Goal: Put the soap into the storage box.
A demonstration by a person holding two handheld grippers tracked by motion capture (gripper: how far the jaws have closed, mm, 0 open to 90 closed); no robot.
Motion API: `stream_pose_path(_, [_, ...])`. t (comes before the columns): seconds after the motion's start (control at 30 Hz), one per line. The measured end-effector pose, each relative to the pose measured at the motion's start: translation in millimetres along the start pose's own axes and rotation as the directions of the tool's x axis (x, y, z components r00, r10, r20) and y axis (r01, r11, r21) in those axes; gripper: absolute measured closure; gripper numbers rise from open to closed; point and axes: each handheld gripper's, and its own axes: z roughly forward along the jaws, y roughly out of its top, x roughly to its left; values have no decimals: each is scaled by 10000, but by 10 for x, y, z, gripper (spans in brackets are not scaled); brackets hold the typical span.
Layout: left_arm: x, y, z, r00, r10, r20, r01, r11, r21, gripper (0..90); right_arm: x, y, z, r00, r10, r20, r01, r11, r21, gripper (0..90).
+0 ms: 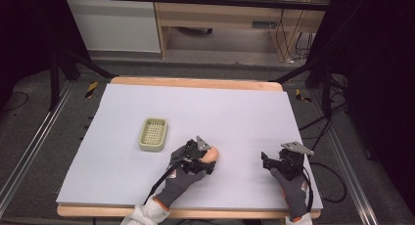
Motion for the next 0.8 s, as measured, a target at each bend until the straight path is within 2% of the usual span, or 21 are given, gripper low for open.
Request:
stream_pose_path(0.5, [87,9,-269,9996,-99,278,109,9994,-329,317,-4,2,-2,10000,77,7,-77,10000,-21,96])
stream_pose_path(0.57, [105,1,-301,9998,-34,220,40,9995,-304,317,-2,2,-3,10000,93,-4,-93,10000,-21,96])
stream_pose_path(0.8, [191,-43,-411,9996,-228,185,237,9986,-482,318,-4,2,-4,10000,87,-19,-87,10000,-11,96])
